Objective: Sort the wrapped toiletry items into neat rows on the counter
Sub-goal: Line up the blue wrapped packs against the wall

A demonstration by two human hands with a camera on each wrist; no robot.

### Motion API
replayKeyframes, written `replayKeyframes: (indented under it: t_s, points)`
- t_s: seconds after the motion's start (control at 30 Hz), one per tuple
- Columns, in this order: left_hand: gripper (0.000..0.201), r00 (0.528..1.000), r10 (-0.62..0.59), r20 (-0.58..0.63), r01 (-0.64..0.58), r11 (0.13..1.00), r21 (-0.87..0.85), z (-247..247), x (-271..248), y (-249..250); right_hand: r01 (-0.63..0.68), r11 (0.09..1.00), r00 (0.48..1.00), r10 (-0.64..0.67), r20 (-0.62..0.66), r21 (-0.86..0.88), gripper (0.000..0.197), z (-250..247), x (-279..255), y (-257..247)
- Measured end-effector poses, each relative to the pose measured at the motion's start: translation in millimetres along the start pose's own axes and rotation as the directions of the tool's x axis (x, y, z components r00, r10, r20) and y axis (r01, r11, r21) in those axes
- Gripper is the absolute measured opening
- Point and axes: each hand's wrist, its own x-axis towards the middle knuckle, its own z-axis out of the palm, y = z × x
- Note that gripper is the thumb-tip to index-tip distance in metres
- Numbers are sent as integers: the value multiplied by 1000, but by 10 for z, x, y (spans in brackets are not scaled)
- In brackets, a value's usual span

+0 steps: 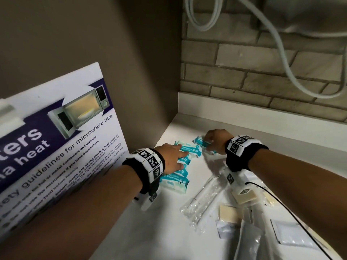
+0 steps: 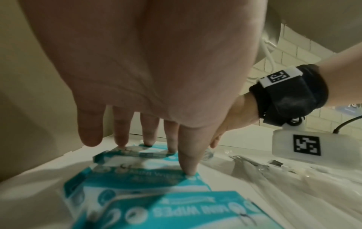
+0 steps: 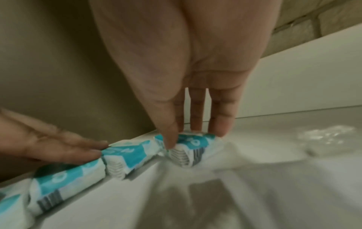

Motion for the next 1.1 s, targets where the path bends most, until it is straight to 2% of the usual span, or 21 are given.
replayKeyframes:
  t_s: [0.17,0.53,1.1]
  points:
    - [61,1000,-6,-25,5,998,-56,-6,-54,6,132,990,991,-131,-11,40,41,66,217,-253]
    - [63,998,-56,-11,54,991,-118,-55,-12,13,213,977,977,-213,0,-1,42,179,382,-299]
    - [71,992,-123,0,122,989,-78,-71,0,13,232,972,973,-232,-8,32,43,160,565,-425]
